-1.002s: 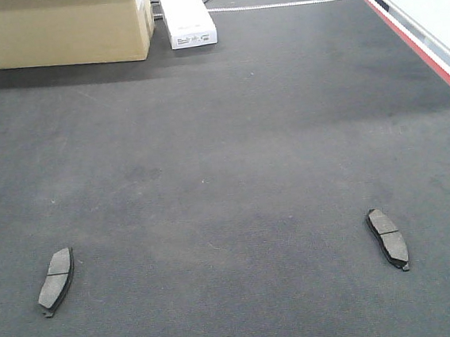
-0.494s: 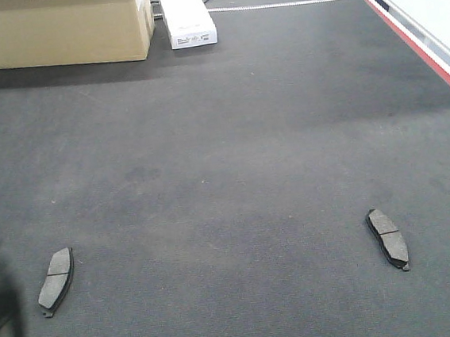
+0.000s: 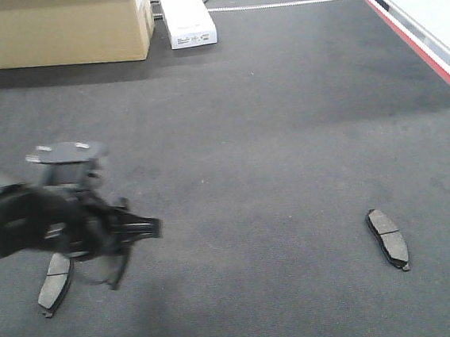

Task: Move and align brake pads A on conveyor
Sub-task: 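Lower the left gripper and set its pad beside the nearest belt pad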

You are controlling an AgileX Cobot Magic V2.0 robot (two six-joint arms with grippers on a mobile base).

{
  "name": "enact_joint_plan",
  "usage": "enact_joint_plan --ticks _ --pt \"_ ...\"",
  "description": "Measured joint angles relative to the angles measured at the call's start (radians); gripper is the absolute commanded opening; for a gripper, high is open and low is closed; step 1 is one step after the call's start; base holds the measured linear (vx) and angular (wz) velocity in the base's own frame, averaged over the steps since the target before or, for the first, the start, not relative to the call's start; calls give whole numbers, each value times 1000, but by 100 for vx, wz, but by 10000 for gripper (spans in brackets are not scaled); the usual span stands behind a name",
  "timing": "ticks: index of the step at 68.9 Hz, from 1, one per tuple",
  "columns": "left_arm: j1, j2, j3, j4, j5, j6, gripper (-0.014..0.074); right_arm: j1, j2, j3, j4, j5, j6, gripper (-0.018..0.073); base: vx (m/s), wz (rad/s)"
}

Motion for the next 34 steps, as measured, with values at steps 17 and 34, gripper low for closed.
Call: enact_joint_plan --ticks 17,34 --pt "0 251 -108 -25 -5 -51 57 0 0 0 0 0 0 -4 0 0" --pt "0 342 -134 -72 -29 -68 190 0 0 0 0 0 0 -4 0 0"
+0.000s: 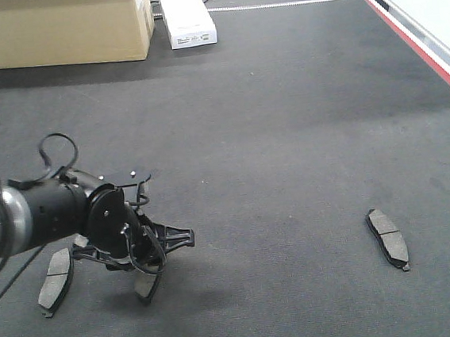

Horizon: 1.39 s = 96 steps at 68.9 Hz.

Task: Move and align brake pads A on conveyor
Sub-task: 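Lower the left gripper and set its pad beside the nearest belt pad, then open and raise the left gripper away from the placed pad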

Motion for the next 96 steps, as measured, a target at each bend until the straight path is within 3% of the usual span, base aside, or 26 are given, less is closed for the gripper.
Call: enact_joint_plan --ticks 20,43,53,72,96 --pt "0 27 -9 -19 -1 -9 442 0 0 0 0 0 0 -4 0 0" --pt "-1 -95 -6 12 2 -9 449 0 0 0 0 0 0 -4 0 0" --pt "-1 -247 41 65 8 -10 449 0 0 0 0 0 0 -4 0 0" --pt "-1 -608 282 106 -31 -10 449 0 0 0 0 0 0 -4 0 0" --pt "-1 -1269 618 141 -77 17 449 0 0 0 0 0 0 -4 0 0"
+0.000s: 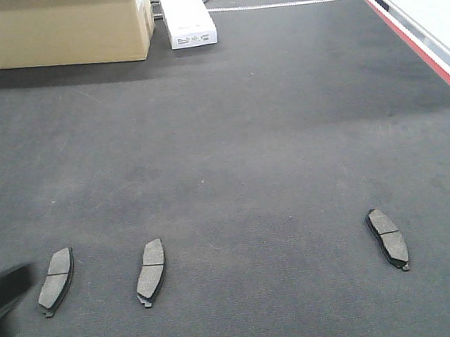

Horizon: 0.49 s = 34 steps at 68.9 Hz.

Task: Move and align brake pads A on conveyor
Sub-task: 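Open and raise the left gripper away from the placed pad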

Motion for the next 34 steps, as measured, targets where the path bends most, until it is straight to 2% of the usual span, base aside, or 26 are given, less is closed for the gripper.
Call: enact_joint_plan --ticks 15,22,34 --pt "0 -332 90 2 123 37 449 0 0 0 0 0 0 -4 0 0" --pt "0 -401 93 -8 188 91 449 0 0 0 0 0 0 -4 0 0" --pt "0 -417 93 -61 202 202 449 0 0 0 0 0 0 -4 0 0"
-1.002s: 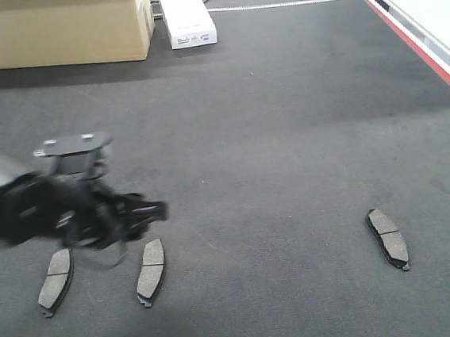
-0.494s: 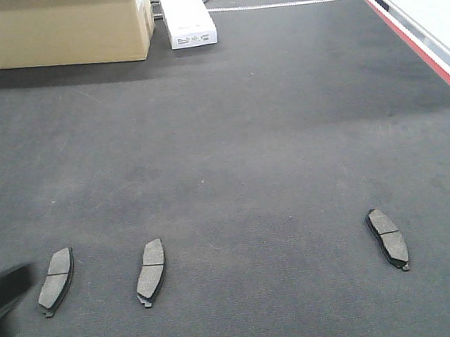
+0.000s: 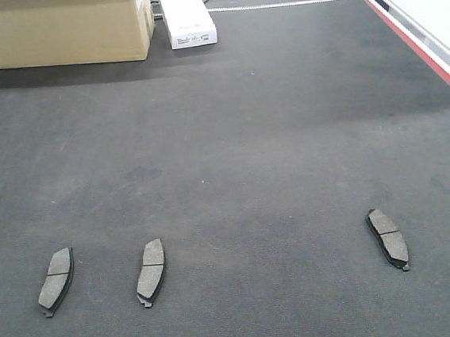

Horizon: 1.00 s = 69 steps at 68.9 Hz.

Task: Move and align brake pads A on conveyor
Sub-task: 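Open and raise the left gripper away from the placed pad, then lower the right gripper and set its pad beside the other belt pad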

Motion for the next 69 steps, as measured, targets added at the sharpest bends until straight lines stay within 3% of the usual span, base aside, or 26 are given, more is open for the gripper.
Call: enact_joint_plan --ticks 24,41,54,69 --pt "0 0 0 -7 18 26 449 0 0 0 -5 -14 4 -4 0 0" --pt "0 0 0 -7 22 26 449 0 39 -2 88 -14 11 4 0 0" --pt "0 0 0 -7 22 26 449 0 247 -94 97 0 10 66 0 0" --pt "0 0 0 -7 23 26 449 2 632 -297 100 51 4 146 0 0"
